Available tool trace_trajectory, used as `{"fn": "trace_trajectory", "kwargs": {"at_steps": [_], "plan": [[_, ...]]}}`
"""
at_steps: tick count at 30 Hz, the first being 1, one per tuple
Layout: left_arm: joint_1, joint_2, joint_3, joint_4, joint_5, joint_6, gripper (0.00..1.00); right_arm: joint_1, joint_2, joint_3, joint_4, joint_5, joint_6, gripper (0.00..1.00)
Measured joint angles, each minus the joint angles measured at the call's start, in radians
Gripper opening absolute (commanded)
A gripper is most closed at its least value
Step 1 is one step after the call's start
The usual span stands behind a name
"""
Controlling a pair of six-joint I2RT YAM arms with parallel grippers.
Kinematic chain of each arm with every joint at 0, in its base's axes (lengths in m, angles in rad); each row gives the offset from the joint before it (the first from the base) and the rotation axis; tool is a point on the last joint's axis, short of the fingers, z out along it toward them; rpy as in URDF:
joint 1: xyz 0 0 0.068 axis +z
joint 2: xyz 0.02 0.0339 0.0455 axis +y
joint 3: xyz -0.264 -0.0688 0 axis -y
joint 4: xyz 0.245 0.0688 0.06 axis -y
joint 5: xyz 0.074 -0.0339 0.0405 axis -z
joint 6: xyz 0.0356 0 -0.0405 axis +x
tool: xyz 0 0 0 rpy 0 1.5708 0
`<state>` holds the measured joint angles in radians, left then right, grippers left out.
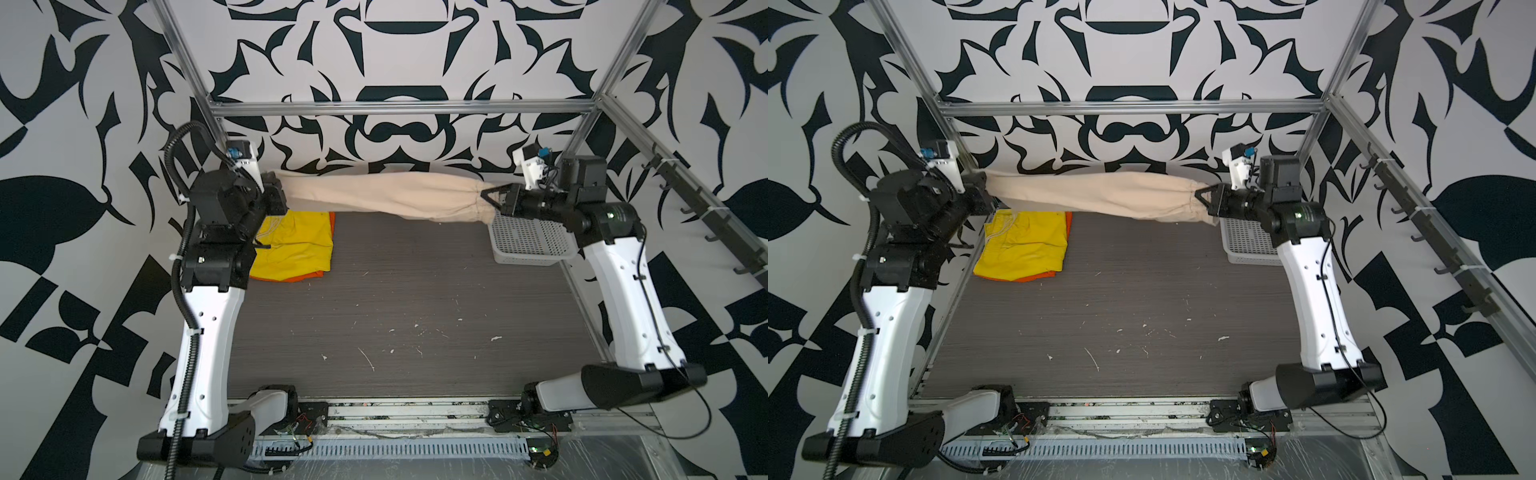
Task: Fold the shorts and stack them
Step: 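Lower the beige shorts onto the table, drawing the right gripper toward the robot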
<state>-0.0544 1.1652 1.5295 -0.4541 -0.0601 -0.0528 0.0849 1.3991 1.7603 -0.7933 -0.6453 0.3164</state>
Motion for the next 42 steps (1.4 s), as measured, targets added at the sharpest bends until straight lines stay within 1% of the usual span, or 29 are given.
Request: {"fn": "trace_trajectory", "kwargs": {"at_steps": [4,6,9,11,14,18,21,25,28,31,37,42], "plan": [[0.002,-0.028,-0.236,-0.009,-0.023,-0.047,0.00,0.001,-0.078,-0.296,0.035,-0.016,-0.006,0.00],[0.002,-0.006,-0.349,-0.051,-0.033,-0.080,0.00,0.011,-0.068,-0.458,0.041,-0.014,-0.001,0.00],[0.002,0.009,-0.460,-0.140,-0.049,-0.118,0.00,0.040,-0.057,-0.673,0.029,-0.010,0.034,0.00],[0.002,0.000,-0.476,-0.196,-0.066,-0.133,0.00,0.067,-0.094,-0.770,0.006,-0.010,0.071,0.00],[0.002,-0.046,-0.475,-0.232,-0.089,-0.142,0.00,0.125,-0.232,-0.885,-0.005,-0.020,0.152,0.00],[0.000,-0.127,-0.473,-0.286,-0.114,-0.143,0.00,0.241,-0.429,-1.033,-0.004,-0.035,0.293,0.00],[-0.005,-0.171,-0.473,-0.331,-0.121,-0.135,0.00,0.304,-0.510,-1.129,-0.007,-0.050,0.400,0.00],[-0.012,-0.196,-0.471,-0.378,-0.126,-0.099,0.00,0.320,-0.599,-1.188,-0.018,-0.079,0.504,0.00],[-0.013,-0.178,-0.443,-0.396,-0.120,-0.061,0.00,0.320,-0.631,-1.220,-0.013,-0.111,0.561,0.00],[-0.016,-0.111,-0.360,-0.401,-0.085,-0.030,0.00,0.320,-0.625,-1.229,-0.003,-0.136,0.588,0.00],[-0.041,0.135,-0.098,-0.381,0.011,0.011,0.00,0.279,-0.528,-1.195,0.035,-0.176,0.586,0.00],[-0.102,0.357,0.133,-0.356,0.036,0.056,0.00,0.180,-0.463,-1.134,0.023,-0.208,0.530,0.00]]}}
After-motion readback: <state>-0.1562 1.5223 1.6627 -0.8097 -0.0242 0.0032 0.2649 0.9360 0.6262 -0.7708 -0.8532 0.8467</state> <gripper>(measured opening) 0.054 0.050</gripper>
